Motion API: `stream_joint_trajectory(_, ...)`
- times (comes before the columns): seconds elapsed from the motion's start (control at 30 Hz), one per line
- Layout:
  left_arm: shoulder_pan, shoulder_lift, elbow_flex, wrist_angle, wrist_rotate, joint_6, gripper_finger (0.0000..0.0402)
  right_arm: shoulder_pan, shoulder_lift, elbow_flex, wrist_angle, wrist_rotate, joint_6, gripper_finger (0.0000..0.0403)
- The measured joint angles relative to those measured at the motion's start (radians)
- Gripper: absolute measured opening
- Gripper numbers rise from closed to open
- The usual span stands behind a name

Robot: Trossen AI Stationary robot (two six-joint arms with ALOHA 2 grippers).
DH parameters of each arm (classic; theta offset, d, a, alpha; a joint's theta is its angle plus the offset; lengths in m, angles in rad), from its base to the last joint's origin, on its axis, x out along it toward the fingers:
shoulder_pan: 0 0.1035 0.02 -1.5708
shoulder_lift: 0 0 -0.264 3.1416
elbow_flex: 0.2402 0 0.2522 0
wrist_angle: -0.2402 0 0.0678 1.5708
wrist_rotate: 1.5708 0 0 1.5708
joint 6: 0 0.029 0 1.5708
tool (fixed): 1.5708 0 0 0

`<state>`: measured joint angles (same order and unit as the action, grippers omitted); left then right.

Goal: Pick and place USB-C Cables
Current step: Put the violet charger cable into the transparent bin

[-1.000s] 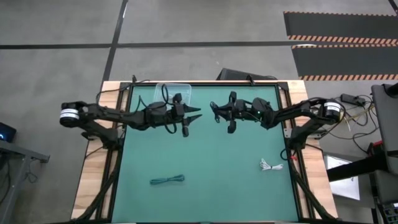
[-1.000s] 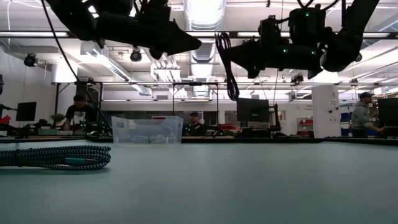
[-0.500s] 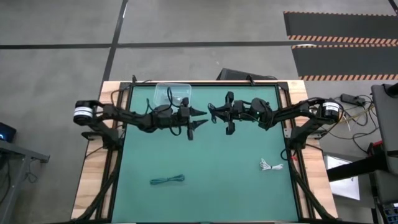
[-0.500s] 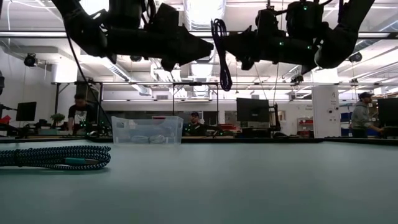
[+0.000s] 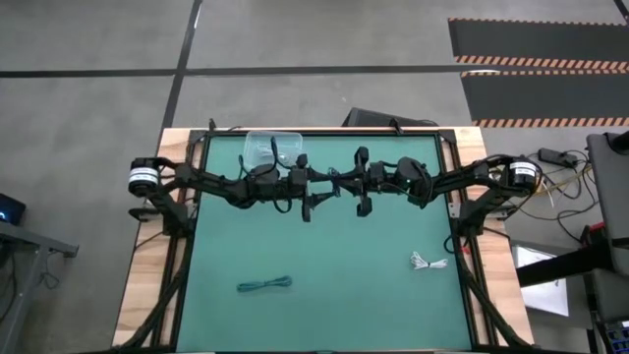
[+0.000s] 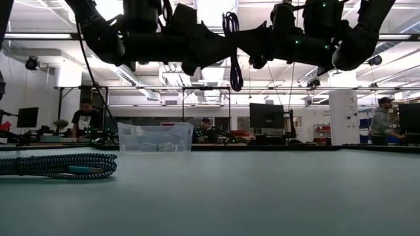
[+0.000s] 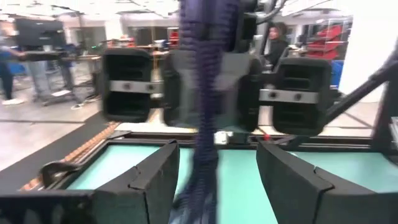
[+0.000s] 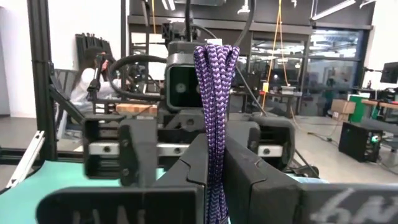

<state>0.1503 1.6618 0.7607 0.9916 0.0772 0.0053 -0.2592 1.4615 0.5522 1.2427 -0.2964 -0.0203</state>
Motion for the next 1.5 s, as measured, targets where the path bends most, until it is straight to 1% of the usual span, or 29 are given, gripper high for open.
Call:
stream_joint_trajectory(0.27,0.000,0.035,0.035,-0.002,0.003,-0.001,0.0198,0.000,0.000,0.000,0.010,0.000,-0.007,0.0016)
stream_joint_trajectory(0.37,0.000,0.050,0.052,-0.002,0.003,0.000,0.0191,0.000,-0.001,0.000,0.013,0.000,-0.007,0.0016)
stream_joint_trajectory(0.5,0.000,0.061,0.064,-0.002,0.003,0.001,0.0163,0.000,-0.001,0.000,0.013,0.000,-0.007,0.0016)
stream_joint_trajectory(0.83,0.000,0.063,0.062,-0.004,-0.001,0.001,0.0072,0.000,-0.001,0.000,0.011,-0.003,-0.008,0.0016)
stream_joint_trajectory(1.0,0.000,0.063,0.061,-0.004,0.000,0.001,0.0036,0.000,-0.001,0.000,0.011,-0.003,-0.007,0.0020)
stream_joint_trajectory(1.1,0.000,0.063,0.061,-0.004,0.000,0.001,0.0025,0.000,-0.001,0.000,0.011,-0.002,0.011,0.0029)
stream_joint_trajectory(1.23,0.000,0.063,0.060,-0.005,0.000,0.000,0.0022,0.000,-0.001,0.000,0.012,0.001,0.023,0.0051)
stream_joint_trajectory(1.5,0.000,0.063,0.055,-0.007,0.001,0.000,0.0020,-0.001,-0.010,0.000,0.012,0.010,0.072,0.0119)
